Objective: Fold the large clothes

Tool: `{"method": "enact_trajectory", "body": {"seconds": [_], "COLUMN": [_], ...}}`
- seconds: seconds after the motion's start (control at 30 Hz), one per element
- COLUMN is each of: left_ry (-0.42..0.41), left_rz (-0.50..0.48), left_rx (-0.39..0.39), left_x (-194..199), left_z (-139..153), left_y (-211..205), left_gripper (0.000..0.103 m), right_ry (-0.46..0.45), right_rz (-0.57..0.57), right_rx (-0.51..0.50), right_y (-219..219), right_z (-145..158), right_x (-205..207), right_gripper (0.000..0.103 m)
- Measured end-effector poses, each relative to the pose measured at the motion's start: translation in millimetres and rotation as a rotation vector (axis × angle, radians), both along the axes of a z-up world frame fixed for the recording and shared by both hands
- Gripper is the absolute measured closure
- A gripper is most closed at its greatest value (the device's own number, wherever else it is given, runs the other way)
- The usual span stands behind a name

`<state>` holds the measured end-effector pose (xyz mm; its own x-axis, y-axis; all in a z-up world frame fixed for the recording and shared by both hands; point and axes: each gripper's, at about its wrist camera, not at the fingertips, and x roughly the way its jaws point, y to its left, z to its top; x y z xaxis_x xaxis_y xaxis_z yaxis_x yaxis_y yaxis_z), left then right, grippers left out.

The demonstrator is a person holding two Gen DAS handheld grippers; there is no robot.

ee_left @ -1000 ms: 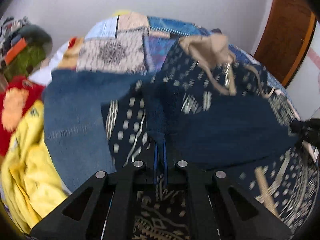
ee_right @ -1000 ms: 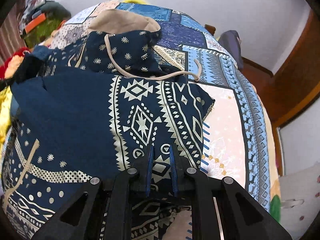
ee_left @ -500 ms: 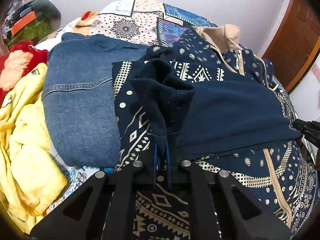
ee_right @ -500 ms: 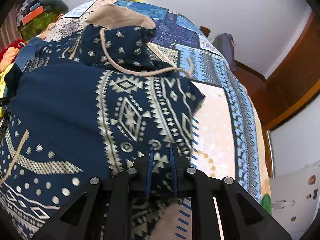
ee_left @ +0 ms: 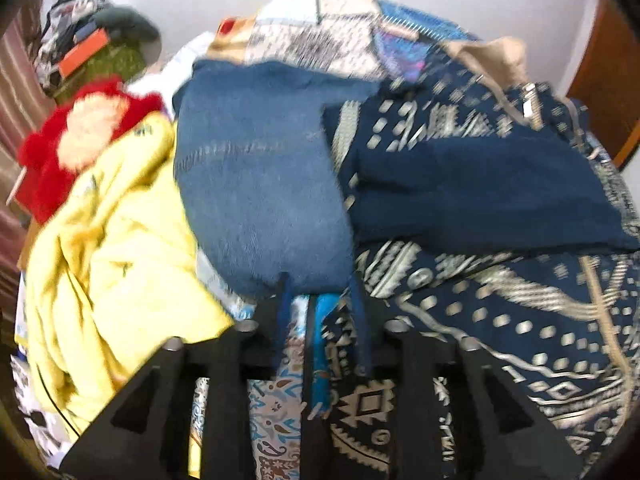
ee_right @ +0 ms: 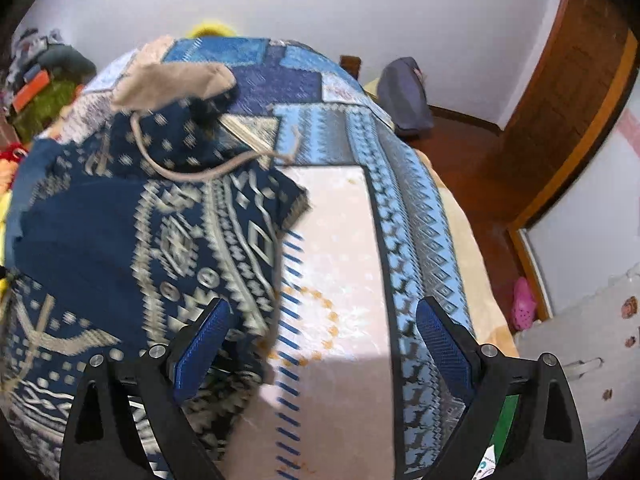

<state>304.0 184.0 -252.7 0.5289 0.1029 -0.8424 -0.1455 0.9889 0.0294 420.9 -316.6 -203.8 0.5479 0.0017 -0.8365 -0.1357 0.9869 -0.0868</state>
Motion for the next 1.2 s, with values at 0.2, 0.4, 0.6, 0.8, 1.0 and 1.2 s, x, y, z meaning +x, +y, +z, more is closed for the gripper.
{"method": "enact_trajectory", "body": {"seconds": [0.2, 0.4, 0.6, 0.8, 1.0, 1.2], "left_ry": [-0.097, -0.162, -0.175, -0.139, -0.083, -0.022], "left_rz": [-0.113, -0.188, -0.190, -0.154, -0.107, -0.059], "left_rx": [0.042, 0.040, -0.017, -0.034, -0.074, -0.139], "left_x": [20, 60, 123, 190, 254, 295], "left_z": [49, 84, 97, 82, 48, 12], "left_y": [-41, -78, -92, -92, -89, -88], "left_gripper": [0.033, 0.021, 0.020, 0.020, 0.020, 0.020], "right_ry": [-0.042, -0.088, -0.103, -0.081, 0.003, 0.133], "right_rz": [0.078, 0.156, 0.213, 0.226, 0.184, 0.110], "right_rx": [0.115, 0.156, 0.187, 0.182, 0.215, 0.296], "right_y": [27, 58, 86, 113, 127, 132], "right_z": [40, 70, 85, 73, 34, -19], "right_x": [10, 31, 69, 124, 190, 251], "right_gripper": [0.010, 0.010, 0.010, 0.010, 0.010, 0.010]}}
